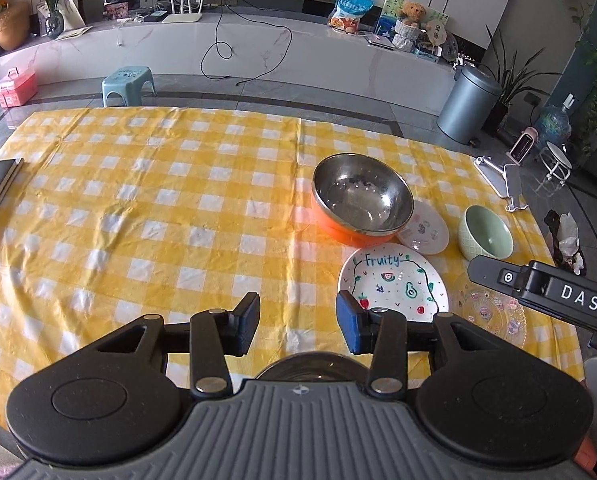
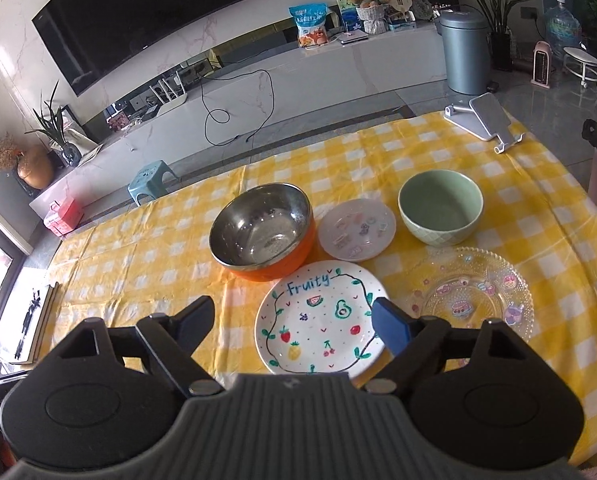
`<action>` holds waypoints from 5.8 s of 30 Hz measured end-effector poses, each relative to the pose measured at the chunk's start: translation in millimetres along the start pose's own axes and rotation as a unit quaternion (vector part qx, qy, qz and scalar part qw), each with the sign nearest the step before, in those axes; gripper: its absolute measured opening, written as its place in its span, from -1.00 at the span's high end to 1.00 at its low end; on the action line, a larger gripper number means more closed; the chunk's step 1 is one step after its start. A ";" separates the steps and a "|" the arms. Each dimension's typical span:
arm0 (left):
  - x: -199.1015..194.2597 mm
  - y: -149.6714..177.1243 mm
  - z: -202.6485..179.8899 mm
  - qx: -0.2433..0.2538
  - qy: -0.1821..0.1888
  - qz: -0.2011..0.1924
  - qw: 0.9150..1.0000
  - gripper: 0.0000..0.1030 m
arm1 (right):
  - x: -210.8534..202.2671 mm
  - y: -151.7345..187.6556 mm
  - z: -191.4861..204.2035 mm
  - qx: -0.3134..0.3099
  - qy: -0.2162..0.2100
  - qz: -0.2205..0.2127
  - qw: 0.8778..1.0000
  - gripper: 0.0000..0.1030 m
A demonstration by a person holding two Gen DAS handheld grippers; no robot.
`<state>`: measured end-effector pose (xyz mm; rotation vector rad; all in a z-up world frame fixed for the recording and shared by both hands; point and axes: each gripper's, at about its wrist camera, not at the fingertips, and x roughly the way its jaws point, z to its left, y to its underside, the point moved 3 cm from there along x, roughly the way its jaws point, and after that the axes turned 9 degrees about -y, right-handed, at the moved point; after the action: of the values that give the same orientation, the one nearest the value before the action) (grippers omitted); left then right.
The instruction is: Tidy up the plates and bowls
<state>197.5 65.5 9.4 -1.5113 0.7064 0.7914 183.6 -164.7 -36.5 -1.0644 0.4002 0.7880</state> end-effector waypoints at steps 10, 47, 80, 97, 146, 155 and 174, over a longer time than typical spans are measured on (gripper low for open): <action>53.1 -51.4 -21.4 0.011 0.022 0.023 0.999 0.05 | 64.0 -41.2 -2.0 0.021 0.005 0.039 0.999 -0.15; 161.1 -78.7 -31.0 -0.028 -0.004 0.085 0.996 0.80 | 175.6 -70.4 -28.5 0.027 0.028 0.114 0.993 0.78; -24.9 42.5 32.7 -0.109 0.002 0.025 0.994 0.76 | -9.4 35.0 38.4 0.012 -0.067 0.035 0.997 0.78; -21.9 95.5 54.1 -0.151 0.016 0.050 0.987 0.74 | -14.0 91.0 36.4 0.012 -0.048 0.068 0.996 0.80; 2.5 107.7 47.9 -0.102 -0.011 0.049 0.994 0.74 | 12.7 104.7 31.3 -0.007 -0.022 0.095 0.995 0.86; -2.6 104.6 53.2 -0.118 -0.003 0.050 0.992 0.51 | 7.9 101.4 27.4 0.012 -0.041 0.095 0.995 0.56; -38.6 37.4 -43.7 -0.015 0.072 -0.024 0.997 0.37 | -48.6 17.0 -31.9 0.027 -0.008 -0.014 0.999 0.33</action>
<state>148.2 18.2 20.8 -1.6185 0.7662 0.6642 140.8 -207.1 -30.3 -1.0100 0.3904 0.7561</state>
